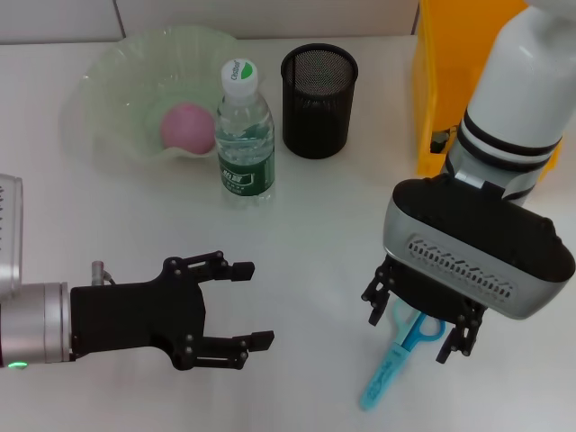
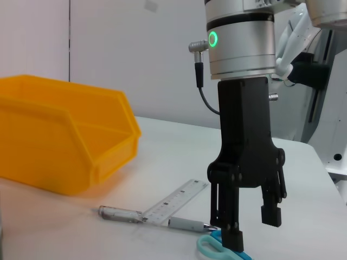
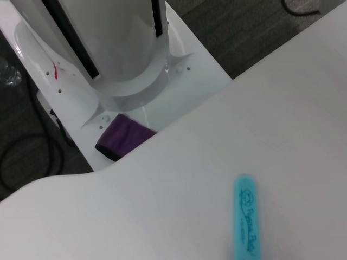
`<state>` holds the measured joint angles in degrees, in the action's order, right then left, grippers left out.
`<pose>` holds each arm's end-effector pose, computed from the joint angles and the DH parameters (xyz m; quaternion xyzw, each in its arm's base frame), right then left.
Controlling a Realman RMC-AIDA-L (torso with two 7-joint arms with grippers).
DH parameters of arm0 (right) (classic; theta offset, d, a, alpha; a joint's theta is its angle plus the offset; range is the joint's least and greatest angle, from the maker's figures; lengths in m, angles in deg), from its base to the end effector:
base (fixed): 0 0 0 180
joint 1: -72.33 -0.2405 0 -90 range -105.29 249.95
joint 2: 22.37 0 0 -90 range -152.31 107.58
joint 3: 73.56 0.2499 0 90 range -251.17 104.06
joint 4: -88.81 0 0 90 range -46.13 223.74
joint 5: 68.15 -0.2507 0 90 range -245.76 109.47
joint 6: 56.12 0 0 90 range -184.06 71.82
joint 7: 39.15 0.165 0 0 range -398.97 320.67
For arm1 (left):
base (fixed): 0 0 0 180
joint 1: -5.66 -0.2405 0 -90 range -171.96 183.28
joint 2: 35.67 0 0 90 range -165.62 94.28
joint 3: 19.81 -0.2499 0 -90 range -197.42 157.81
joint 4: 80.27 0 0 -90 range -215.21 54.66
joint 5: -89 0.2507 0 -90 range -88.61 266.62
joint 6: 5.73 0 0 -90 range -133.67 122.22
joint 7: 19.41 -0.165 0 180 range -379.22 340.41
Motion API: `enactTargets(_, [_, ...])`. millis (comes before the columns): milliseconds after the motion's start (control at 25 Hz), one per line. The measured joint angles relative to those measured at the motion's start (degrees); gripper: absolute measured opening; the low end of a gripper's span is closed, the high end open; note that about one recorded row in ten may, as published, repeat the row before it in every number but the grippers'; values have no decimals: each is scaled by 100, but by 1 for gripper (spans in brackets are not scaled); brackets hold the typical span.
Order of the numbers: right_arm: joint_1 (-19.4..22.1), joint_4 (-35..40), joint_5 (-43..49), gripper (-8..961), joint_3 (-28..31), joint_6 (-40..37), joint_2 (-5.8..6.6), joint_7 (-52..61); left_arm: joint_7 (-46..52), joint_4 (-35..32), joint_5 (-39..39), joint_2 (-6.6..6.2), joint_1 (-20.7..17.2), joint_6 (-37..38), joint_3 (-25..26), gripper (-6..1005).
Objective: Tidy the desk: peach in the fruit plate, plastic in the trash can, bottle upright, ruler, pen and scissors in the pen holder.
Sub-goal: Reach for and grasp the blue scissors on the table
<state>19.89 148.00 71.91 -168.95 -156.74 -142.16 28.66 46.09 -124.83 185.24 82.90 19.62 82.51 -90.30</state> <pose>0.1221 0.3478 -0.0930 0.8493 0.4079 0.2352 0.2386 -0.2820 0.2884 -0.0590 -0.9658 -0.1012 -0.2284 0.0700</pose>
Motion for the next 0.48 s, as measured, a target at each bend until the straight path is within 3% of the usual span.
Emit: enactTargets(480, [79,104,-35,791,-574,246,-8,596,-14,181,0,0,55,-45,1,860])
